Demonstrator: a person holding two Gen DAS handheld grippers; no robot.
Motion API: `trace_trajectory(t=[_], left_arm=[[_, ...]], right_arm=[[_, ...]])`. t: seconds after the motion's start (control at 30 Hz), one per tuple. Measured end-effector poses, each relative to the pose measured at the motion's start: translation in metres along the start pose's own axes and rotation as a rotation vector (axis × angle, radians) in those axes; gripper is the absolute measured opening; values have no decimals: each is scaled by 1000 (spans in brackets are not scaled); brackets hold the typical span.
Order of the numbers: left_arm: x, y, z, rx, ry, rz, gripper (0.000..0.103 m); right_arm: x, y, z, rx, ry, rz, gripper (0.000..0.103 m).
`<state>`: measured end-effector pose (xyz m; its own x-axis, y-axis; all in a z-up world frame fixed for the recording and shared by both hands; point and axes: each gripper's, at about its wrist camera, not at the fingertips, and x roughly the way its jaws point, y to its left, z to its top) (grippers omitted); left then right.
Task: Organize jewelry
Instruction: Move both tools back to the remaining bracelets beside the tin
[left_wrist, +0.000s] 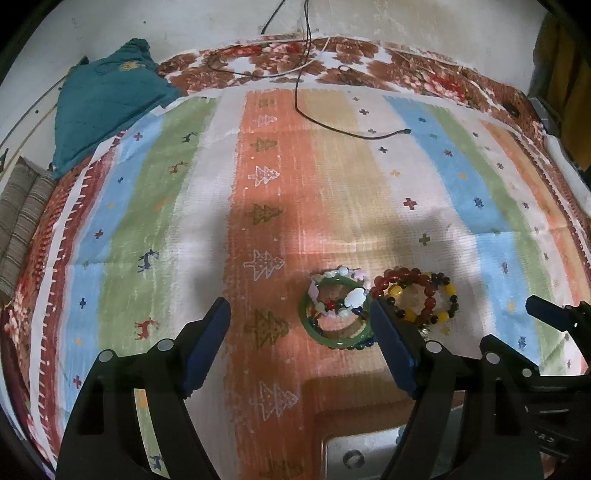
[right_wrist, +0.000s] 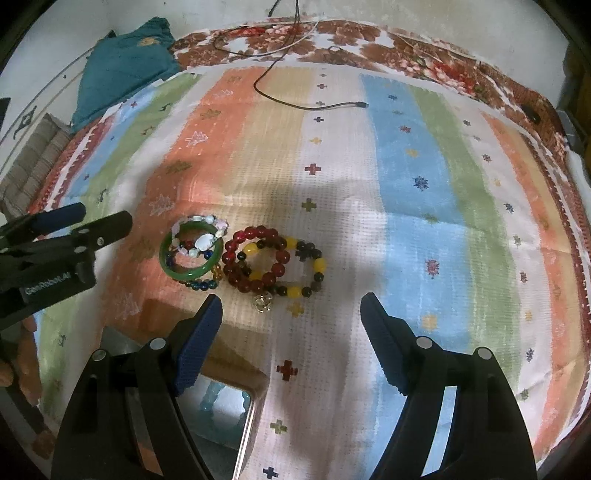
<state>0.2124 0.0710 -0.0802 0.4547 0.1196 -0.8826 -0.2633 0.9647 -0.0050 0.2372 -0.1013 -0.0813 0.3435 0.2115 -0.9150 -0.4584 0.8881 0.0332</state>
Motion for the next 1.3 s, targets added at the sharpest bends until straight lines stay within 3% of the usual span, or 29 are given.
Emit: trace_trajectory(t=[0.57,0.7,0.83,1.13,1.23,1.3], left_arm=[[49,1,9,22,84,4,77],[60,3,11,25,104,-1,77],[71,5,13,41,126,5,75],[85,5,21,50,145,-4,70],[89,8,24,49,151,-1,65],[92,8,25,49,154,-1,64]], right_arm=[[32,-1,13,3,51,-3,77],[45,-3,15,21,88,35,77],[50,1,17,-17,83,-9,77],[65,3,27,-20,104,-10,77],[70,3,29,-18,117,-6,67],[74,4,30,-23,124,-9,66]])
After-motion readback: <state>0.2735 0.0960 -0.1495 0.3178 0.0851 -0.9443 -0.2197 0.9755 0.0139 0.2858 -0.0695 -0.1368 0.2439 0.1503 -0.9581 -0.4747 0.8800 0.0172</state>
